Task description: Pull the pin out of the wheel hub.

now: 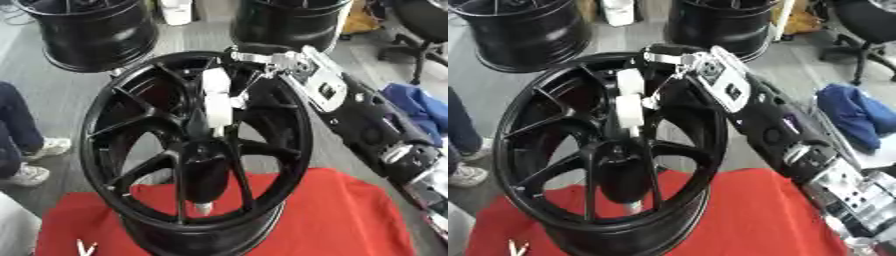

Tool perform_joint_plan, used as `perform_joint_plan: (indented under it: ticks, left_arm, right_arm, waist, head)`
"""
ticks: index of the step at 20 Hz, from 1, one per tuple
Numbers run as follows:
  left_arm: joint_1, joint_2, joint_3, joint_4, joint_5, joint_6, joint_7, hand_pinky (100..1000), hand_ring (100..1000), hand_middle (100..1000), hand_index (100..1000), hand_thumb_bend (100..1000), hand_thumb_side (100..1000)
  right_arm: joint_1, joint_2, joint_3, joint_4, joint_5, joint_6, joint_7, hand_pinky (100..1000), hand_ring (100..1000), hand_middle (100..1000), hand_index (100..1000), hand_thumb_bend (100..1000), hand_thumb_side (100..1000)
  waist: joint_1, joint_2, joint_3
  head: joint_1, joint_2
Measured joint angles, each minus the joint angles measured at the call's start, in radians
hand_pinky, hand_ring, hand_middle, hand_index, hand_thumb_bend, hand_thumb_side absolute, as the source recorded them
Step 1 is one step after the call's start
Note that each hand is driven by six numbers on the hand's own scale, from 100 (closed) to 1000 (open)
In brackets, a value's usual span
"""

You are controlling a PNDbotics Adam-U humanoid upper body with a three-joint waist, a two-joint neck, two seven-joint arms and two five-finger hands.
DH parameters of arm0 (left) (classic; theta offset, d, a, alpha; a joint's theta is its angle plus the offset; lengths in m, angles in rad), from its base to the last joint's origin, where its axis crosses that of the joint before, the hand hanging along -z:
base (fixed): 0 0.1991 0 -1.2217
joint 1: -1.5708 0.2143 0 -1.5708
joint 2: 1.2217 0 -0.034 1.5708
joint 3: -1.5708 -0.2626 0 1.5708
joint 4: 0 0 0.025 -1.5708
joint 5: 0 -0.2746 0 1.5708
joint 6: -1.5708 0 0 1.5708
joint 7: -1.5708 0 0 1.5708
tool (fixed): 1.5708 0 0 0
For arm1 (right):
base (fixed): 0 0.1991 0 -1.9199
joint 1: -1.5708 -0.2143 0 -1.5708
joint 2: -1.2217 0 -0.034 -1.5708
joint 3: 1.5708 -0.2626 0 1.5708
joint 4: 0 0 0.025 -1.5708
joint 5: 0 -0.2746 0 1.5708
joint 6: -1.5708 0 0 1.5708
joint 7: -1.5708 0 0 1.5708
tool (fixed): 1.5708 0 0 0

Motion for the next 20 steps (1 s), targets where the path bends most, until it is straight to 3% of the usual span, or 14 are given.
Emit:
perform_joint_plan:
  ticks: [1, 12, 20]
  left_arm:
    - [0.0, 0.0, 0.0, 0.0, 0.0, 0.0, 0.0, 638, 628, 645, 741, 515, 734]
    - [0.0, 0.0, -0.006, 0.005, 0.0, 0.004, -0.01, 639, 628, 645, 742, 515, 734]
    - [0.0, 0.001, -0.005, 0.005, -0.001, 0.006, -0.011, 640, 628, 644, 742, 515, 734]
  right_arm:
    - [-0.006, -0.001, -0.004, 0.003, -0.018, 0.002, -0.005, 712, 688, 656, 504, 100, 210]
    - [-0.131, -0.054, -0.087, 0.04, -0.249, 0.034, -0.071, 706, 693, 666, 508, 100, 307]
    - [-0.144, -0.194, -0.132, -0.043, -0.39, 0.047, -0.117, 710, 695, 663, 518, 100, 389]
  waist:
    - [0.0, 0.0, 0.0]
    - [-0.016, -0.003, 0.026]
    - [-0.043, -0.007, 0.016]
  head:
    - [0.0, 0.0]
    - [-0.007, 0.0]
    - [0.009, 0.0]
